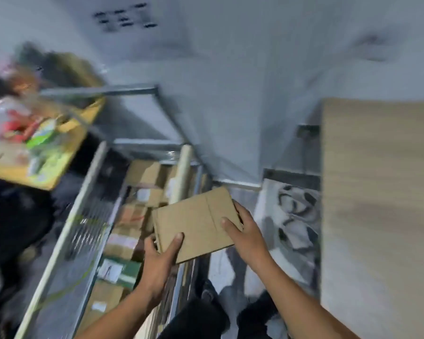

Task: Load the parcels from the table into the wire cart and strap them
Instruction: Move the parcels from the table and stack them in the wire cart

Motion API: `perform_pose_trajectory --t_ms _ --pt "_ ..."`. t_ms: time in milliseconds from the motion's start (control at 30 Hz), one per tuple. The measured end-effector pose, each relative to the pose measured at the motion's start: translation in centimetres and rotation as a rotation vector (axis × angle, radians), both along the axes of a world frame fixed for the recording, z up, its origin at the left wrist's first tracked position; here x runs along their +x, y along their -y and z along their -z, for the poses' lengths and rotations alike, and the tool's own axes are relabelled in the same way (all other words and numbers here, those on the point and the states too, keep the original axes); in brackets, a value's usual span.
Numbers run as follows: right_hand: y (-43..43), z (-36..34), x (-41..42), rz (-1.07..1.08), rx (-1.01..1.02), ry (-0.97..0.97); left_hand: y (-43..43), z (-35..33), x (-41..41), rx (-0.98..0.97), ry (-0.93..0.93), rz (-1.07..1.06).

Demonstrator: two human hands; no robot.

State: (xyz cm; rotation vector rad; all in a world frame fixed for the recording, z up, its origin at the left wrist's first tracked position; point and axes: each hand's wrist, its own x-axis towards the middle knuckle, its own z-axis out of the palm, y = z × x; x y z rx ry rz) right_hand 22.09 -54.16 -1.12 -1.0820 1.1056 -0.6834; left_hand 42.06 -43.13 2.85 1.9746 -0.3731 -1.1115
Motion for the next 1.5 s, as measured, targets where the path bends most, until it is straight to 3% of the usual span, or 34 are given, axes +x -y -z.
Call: perform_pose_trajectory --t_ms 200,433,667,900,1167,1400,1500 --pt "-2.6 -0.1 12.9 -0.400 0.008 -0.065 -9.8 3.1 7.5 -0.037 -0.140 -0.450" --pt "-4.0 0.6 25.7 -0.764 -0.108 -0.231 -14.4 6.5 14.3 -0.126 -0.260 -0.743" --pt "1.8 6.0 36.2 -0.921 -0.228 -0.427 -9.2 12.7 23.0 -0.196 -0.326 -0.877" --pt "11.1 18.9 47.5 -1.086 -0.237 -0.600 0.0 24.7 30.3 -0.113 -0.308 -0.996" --pt "16.2 29.4 51.1 -1.279 -0.222 -0.687 4.8 33.4 29.1 0.025 -0.264 -1.116" --pt "13.0 29.6 50.3 -1.493 -0.178 -0.678 0.4 30.4 25.8 0.186 -0.285 -1.170" --pt "9.0 28.7 50.0 -1.616 -0.166 -0.671 -3.9 28.3 24.2 0.094 -0.333 -1.267"
